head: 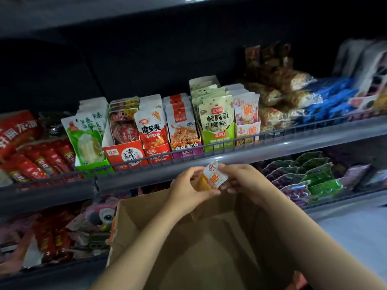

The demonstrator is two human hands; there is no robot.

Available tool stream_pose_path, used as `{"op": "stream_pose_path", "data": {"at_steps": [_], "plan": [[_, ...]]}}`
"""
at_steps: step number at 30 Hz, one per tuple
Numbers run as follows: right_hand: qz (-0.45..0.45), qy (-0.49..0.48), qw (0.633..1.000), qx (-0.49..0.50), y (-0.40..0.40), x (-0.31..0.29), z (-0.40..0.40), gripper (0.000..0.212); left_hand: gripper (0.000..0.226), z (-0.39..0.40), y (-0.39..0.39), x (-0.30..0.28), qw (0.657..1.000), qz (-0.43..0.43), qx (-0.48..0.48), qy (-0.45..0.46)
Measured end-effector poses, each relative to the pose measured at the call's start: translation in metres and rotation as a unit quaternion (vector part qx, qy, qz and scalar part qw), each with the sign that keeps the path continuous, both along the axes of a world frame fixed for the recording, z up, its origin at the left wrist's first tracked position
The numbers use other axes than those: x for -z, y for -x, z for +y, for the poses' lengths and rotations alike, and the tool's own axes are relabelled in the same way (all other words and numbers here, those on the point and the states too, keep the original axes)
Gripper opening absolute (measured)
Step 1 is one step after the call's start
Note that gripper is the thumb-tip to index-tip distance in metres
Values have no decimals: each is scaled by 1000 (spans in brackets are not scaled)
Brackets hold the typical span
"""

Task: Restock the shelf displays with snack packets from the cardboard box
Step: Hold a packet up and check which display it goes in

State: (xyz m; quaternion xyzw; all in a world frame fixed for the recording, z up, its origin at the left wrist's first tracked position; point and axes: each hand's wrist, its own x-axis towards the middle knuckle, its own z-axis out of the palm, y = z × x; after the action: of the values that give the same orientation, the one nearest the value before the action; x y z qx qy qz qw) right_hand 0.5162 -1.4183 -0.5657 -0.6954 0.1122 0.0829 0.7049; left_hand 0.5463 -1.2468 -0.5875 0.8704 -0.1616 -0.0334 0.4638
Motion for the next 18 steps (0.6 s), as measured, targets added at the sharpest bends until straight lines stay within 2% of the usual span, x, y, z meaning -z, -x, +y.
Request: {"op": "stream_pose_path", "data": {"at_steps": [3, 6, 8, 12, 14, 17, 18], "plan": [[-7, -41, 999, 6, 2, -11, -11, 37, 60, -8, -4, -22, 997, 51, 6, 66], [-10, -40, 999, -7, 4, -14, -21, 49, 60, -14, -5, -36, 983, 108, 24, 148], [-9, -31, 999, -17, 6, -15, -25, 50, 61, -17, -6, -43, 966, 144, 33, 212], [-3, 22, 997, -68, 9, -13, -29, 41, 55, -24, -12, -55, 905, 218, 67, 360], [-4, 15, 996, -85, 8, -11, -30, 32, 47, -25, -15, -60, 886, 237, 94, 387], [-12, -33, 998, -50, 3, -8, -35, 17, 64, -23, -21, -65, 859, 261, 133, 419], [-17, -49, 998, -29, 1, -7, -37, 11, 56, -24, -24, -68, 858, 259, 131, 424]]}}
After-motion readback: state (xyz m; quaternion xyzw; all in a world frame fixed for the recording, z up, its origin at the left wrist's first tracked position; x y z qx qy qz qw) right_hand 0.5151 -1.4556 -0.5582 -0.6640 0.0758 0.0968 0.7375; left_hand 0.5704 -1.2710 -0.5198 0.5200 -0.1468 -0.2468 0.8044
